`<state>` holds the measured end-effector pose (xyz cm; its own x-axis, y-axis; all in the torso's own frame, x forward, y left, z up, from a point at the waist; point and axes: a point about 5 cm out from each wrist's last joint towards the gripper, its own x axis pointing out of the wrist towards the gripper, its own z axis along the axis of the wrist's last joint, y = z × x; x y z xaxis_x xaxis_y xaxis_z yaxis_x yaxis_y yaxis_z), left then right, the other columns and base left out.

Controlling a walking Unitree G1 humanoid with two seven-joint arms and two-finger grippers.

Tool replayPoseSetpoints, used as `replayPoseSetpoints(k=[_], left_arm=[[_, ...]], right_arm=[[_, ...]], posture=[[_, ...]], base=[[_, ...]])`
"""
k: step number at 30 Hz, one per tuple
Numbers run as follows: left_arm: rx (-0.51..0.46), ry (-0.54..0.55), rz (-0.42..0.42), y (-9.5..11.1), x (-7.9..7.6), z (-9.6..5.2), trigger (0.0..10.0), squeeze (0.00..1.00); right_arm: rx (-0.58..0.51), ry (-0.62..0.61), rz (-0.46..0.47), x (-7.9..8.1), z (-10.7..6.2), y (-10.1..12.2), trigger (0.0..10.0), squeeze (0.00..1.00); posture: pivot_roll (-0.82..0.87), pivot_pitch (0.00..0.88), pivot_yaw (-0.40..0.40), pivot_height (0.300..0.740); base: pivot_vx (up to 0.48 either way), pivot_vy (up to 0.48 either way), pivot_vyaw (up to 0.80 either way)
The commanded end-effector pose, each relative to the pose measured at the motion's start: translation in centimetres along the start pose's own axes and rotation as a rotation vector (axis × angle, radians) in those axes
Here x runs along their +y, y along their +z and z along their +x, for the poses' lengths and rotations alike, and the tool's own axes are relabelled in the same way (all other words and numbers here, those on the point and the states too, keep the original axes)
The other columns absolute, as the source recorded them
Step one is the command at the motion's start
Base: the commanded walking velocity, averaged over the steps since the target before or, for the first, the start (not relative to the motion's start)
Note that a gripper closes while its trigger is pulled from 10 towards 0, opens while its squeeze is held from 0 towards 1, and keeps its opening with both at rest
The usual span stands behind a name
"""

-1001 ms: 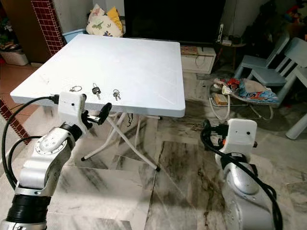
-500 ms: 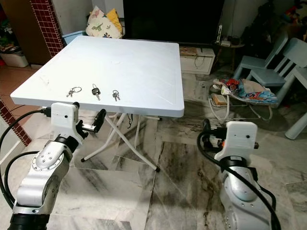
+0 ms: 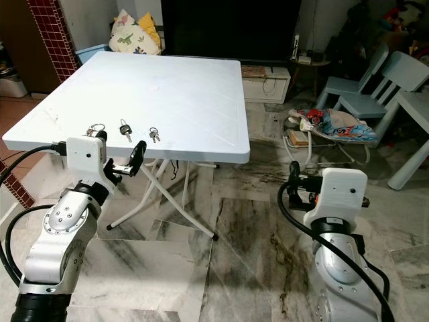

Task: Hang keys on a hook

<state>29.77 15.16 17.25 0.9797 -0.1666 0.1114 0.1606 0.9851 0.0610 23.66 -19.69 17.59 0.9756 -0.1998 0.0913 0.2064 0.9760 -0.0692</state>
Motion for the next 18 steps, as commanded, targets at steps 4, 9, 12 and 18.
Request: replayPoseSetpoints(k=[4,9,12,18], left_arm=[[-0.018,0.017,0.001,0.51,0.09,-0.17,10.0,0.0],[-0.02,0.016,0.002,0.55,0.05,-0.19,10.0,0.0],[-0.02,0.016,0.002,0.55,0.05,-0.19,10.0,0.0],[-0.02,0.016,0.002,0.55,0.05,-0.19,10.0,0.0]], right_arm=[[-0.024,-0.004,0.023,-0.02,0.26,0.7,10.0,0.0],[-0.012,-0.008,-0.01,-0.03,0.27,0.62,10.0,0.0],[-0.012,-0.008,-0.01,-0.03,0.27,0.62,10.0,0.0],[-0.012,-0.008,-0.01,-0.03,0.27,0.62,10.0,0.0]], posture=[[0.01,0.0,-0.035,0.74],[0.01,0.0,-0.035,0.74],[0.01,0.0,-0.035,0.74],[0.01,0.0,-0.035,0.74]], base=[[0.0,0.0,0.0],[0.0,0.0,0.0],[0.0,0.0,0.0],[0.0,0.0,0.0]])
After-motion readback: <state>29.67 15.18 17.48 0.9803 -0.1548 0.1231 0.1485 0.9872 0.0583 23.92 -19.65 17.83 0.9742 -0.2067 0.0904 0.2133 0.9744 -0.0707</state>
